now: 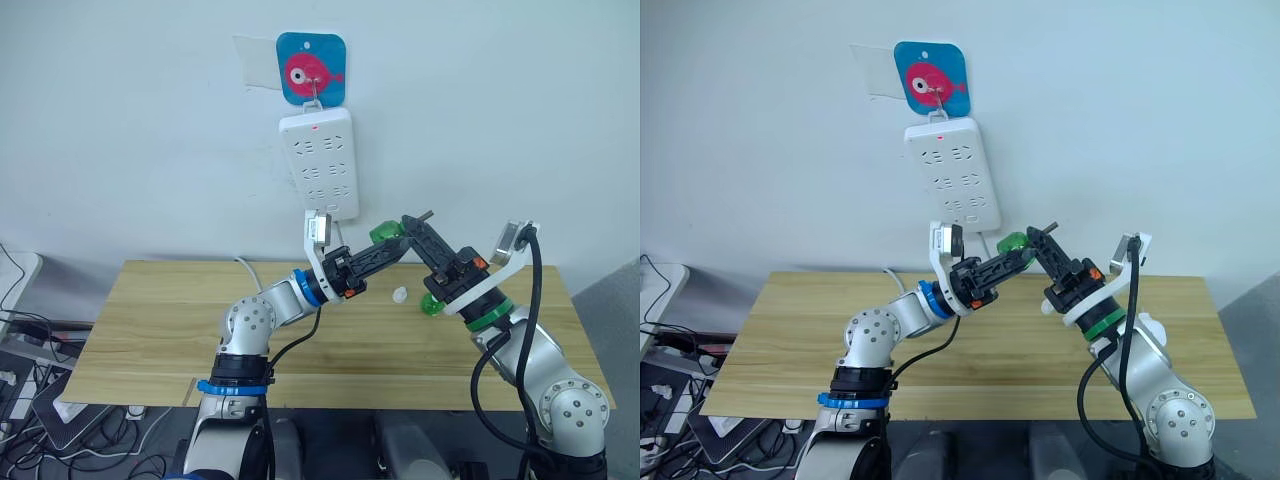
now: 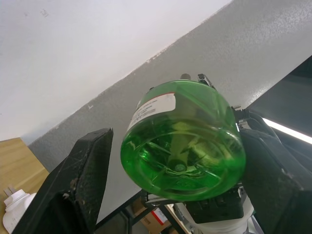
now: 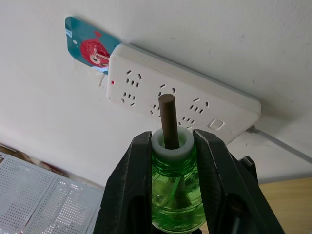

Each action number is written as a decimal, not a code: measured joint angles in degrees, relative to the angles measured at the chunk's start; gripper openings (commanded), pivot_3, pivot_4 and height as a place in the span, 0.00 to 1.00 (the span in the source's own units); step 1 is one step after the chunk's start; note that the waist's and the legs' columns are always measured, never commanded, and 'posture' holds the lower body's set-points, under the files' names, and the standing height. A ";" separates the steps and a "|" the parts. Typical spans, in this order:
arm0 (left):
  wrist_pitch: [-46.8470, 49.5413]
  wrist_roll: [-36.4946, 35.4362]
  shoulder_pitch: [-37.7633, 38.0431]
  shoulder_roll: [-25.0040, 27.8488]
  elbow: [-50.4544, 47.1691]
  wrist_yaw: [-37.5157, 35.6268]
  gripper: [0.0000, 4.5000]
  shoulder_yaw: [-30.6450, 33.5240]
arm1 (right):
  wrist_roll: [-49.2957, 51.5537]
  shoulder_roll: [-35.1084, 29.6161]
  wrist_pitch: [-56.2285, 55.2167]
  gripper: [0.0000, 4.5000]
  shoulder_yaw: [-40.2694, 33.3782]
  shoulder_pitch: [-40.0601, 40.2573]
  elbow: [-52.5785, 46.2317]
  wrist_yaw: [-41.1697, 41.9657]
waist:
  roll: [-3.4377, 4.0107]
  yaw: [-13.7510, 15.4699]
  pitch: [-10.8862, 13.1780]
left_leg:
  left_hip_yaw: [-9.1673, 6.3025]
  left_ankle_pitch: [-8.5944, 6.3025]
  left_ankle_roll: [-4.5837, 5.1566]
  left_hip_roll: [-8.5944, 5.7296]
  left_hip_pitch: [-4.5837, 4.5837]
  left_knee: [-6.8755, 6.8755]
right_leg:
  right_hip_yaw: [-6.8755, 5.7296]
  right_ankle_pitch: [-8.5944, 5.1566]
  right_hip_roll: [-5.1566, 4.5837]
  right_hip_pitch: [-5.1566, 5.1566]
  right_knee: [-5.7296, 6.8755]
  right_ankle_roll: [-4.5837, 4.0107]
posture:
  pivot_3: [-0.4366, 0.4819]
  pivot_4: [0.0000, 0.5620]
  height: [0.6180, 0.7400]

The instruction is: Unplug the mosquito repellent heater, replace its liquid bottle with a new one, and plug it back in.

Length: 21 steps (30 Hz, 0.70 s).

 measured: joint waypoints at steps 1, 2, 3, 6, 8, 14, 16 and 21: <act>0.03 -0.21 0.05 -0.18 -0.01 0.36 0.87 0.09 | 0.00 0.00 -0.06 0.19 -0.03 0.00 0.00 0.00 | 0.00 0.00 0.00 | 0.00 0.00 0.00 0.00 0.00 0.00 | 0.00 0.00 0.00 0.00 0.00 0.00 | 0.40 0.28 1.00; 0.04 -0.48 0.14 -0.37 -0.01 0.72 0.87 0.14 | 0.01 0.00 -0.15 0.19 -0.06 0.00 0.00 0.00 | 0.00 0.00 0.00 | 0.01 0.00 0.00 0.00 -0.01 0.00 | 0.01 0.00 0.00 0.00 -0.01 0.00 | 0.40 0.28 1.00; 0.06 -0.76 0.23 -0.47 -0.01 0.93 0.87 0.15 | 0.02 0.01 -0.22 0.19 -0.07 0.02 0.00 0.00 | 0.00 0.00 0.00 | 0.01 0.00 0.00 0.00 -0.01 0.00 | 0.02 0.00 0.00 0.00 -0.01 0.00 | 0.40 0.28 1.00; 0.43 -2.12 0.46 -0.58 -0.09 1.87 0.87 0.60 | 0.09 0.17 -0.65 0.19 -0.11 0.41 0.00 -0.22 | 0.00 0.00 0.00 | 0.01 0.00 0.00 0.00 0.00 0.00 | 0.01 0.00 0.00 0.00 0.00 0.00 | 0.40 0.28 1.00; 0.89 -2.54 0.81 -0.51 -0.29 2.10 0.87 0.79 | 0.19 0.33 -1.13 0.19 -0.33 0.45 0.00 -0.33 | 0.00 -0.01 0.00 | 0.01 0.00 0.00 0.00 0.00 0.00 | 0.02 0.00 0.00 0.00 -0.01 0.00 | 0.40 0.29 1.00; 1.20 -3.85 1.36 -0.62 -1.27 3.43 0.87 1.27 | 1.13 0.50 -2.18 0.19 -1.19 0.44 0.00 -0.57 | 0.00 0.00 0.00 | 0.01 0.00 0.00 0.00 0.00 0.00 | 0.02 0.00 0.00 0.00 -0.01 0.00 | 0.40 0.29 1.00; 1.19 -4.16 1.35 -0.72 -1.27 3.85 0.87 1.29 | 1.80 0.50 -2.22 0.19 -1.17 0.44 -0.01 -0.60 | 0.00 0.00 0.00 | 0.02 0.00 0.00 0.00 0.00 0.00 | 0.03 0.00 0.00 0.00 -0.01 0.00 | 0.40 0.29 1.00; 1.18 -4.43 1.35 -0.81 -1.27 4.64 0.87 1.38 | 2.23 0.29 -2.22 0.19 -1.10 0.49 -0.06 -0.71 | 0.00 0.00 0.00 | 0.01 0.00 0.00 0.00 0.00 0.00 | 0.03 0.00 0.00 0.00 -0.02 0.00 | 0.40 0.29 1.00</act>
